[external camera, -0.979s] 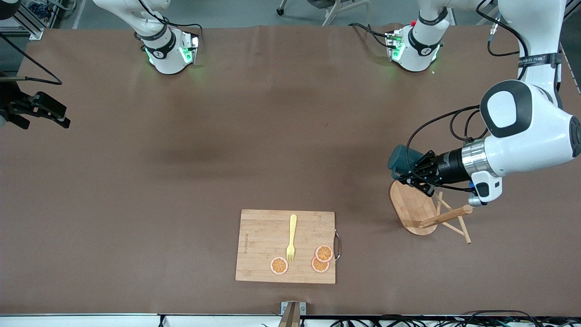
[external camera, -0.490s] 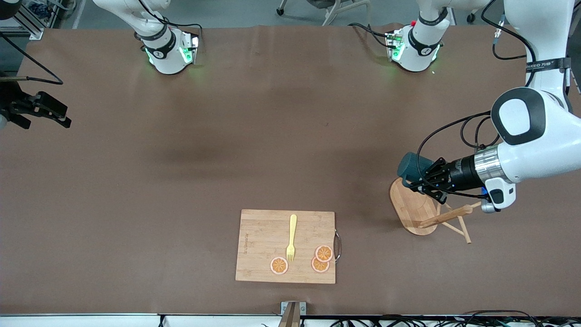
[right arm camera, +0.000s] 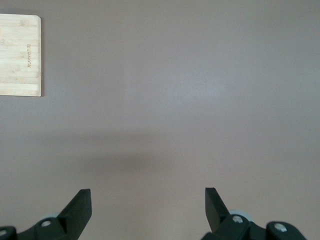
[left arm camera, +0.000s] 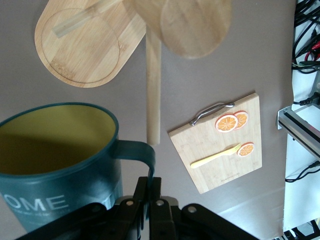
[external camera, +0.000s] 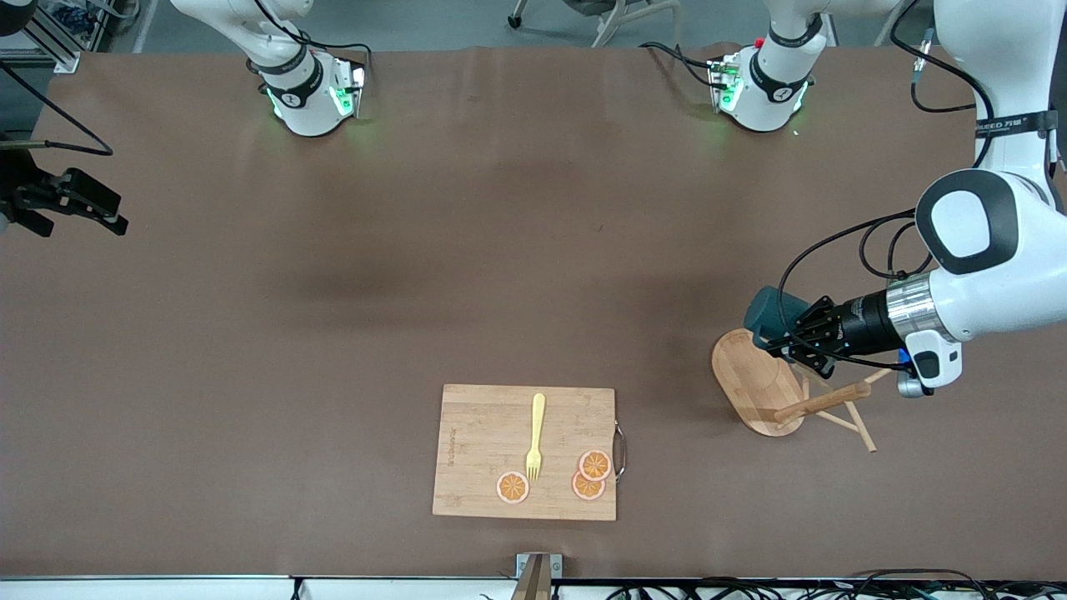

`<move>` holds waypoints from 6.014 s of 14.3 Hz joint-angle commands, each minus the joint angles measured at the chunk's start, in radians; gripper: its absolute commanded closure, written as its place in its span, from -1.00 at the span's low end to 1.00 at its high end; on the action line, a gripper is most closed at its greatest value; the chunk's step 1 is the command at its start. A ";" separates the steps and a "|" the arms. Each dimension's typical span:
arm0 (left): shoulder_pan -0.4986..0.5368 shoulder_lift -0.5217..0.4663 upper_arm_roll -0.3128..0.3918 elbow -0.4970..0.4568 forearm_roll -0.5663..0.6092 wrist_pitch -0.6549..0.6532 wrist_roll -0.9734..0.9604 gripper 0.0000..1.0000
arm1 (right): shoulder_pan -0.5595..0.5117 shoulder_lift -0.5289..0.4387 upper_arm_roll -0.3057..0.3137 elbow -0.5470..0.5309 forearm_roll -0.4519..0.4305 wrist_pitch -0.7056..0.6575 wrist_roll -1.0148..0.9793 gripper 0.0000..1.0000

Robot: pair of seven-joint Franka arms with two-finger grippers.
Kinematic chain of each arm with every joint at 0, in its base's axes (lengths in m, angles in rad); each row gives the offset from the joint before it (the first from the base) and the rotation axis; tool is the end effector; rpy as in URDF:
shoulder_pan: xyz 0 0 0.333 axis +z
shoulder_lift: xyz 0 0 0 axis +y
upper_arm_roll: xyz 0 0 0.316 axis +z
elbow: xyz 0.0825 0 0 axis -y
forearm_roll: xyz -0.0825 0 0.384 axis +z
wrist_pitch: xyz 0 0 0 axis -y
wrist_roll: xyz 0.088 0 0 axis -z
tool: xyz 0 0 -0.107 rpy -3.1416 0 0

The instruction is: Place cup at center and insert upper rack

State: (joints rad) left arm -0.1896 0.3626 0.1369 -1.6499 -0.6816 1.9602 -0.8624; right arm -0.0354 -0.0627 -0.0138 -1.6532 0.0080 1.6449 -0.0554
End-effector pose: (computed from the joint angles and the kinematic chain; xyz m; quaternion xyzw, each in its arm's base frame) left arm 0.6559 -0.0856 0.4114 0.8216 0.4944 -0.1440 0.2446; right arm 0.5412 -0.0261 0.6264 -0.9996 -0.0029 -0.0274 0.0030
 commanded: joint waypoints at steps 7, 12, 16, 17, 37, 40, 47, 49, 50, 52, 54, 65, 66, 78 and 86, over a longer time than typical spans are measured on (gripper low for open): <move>-0.016 -0.002 -0.036 0.035 -0.030 -0.001 -0.044 0.99 | -0.006 -0.003 0.000 -0.005 0.001 -0.005 0.011 -1.00; -0.019 0.015 -0.037 0.088 -0.076 0.000 -0.050 0.99 | -0.012 0.000 -0.002 -0.005 0.000 -0.004 0.011 -1.00; -0.010 0.062 -0.036 0.137 -0.079 0.000 -0.052 0.99 | -0.012 0.000 -0.002 -0.005 0.001 -0.004 0.011 -1.00; -0.007 0.079 -0.036 0.156 -0.079 0.002 -0.052 0.99 | -0.012 0.000 -0.002 -0.005 0.001 -0.004 0.011 -1.00; 0.087 0.137 -0.028 0.177 -0.065 0.046 -0.030 0.97 | -0.006 -0.002 0.003 0.013 0.010 -0.011 0.012 -1.00; 0.091 0.142 -0.026 0.180 -0.067 0.046 -0.027 0.85 | -0.006 0.000 0.003 0.013 0.009 -0.011 0.012 -1.00; 0.091 0.137 -0.025 0.209 -0.058 0.063 -0.044 -1.00 | -0.006 0.000 0.003 0.013 0.009 -0.013 0.011 -1.00; 0.095 0.127 -0.026 0.213 -0.007 0.063 -0.044 -1.00 | -0.006 -0.002 0.003 0.013 0.010 -0.013 0.011 -1.00; 0.095 0.121 -0.028 0.213 0.020 0.063 -0.044 -1.00 | -0.006 0.000 0.003 0.013 0.009 -0.013 0.011 -1.00; 0.093 0.099 -0.029 0.213 0.083 0.063 -0.044 -1.00 | -0.008 0.000 0.003 0.013 0.009 -0.030 0.009 -1.00; 0.093 0.066 -0.028 0.213 0.126 0.063 -0.043 -1.00 | -0.008 0.000 0.003 0.013 0.009 -0.040 0.011 -1.00; 0.114 -0.174 -0.029 0.196 0.508 -0.282 0.549 -1.00 | -0.012 0.012 0.002 0.013 -0.005 -0.030 0.003 -1.00; 0.113 -0.197 -0.028 0.196 0.519 -0.309 0.604 -1.00 | -0.009 0.011 0.002 0.013 -0.005 -0.033 0.002 -1.00; 0.111 -0.376 -0.034 0.124 0.636 -0.382 0.924 -1.00 | -0.008 0.006 0.003 0.009 -0.040 -0.028 0.006 -1.00; 0.104 -0.376 -0.037 0.137 0.639 -0.379 1.003 -1.00 | 0.006 -0.012 0.002 -0.020 -0.019 -0.031 0.011 -1.00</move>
State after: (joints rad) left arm -0.0817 0.0054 0.1050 -1.5043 -0.0648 1.5834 0.1231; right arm -0.0307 -0.0592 -0.0127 -1.6464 -0.0133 1.6116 -0.0525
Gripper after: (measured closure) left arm 0.000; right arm 0.000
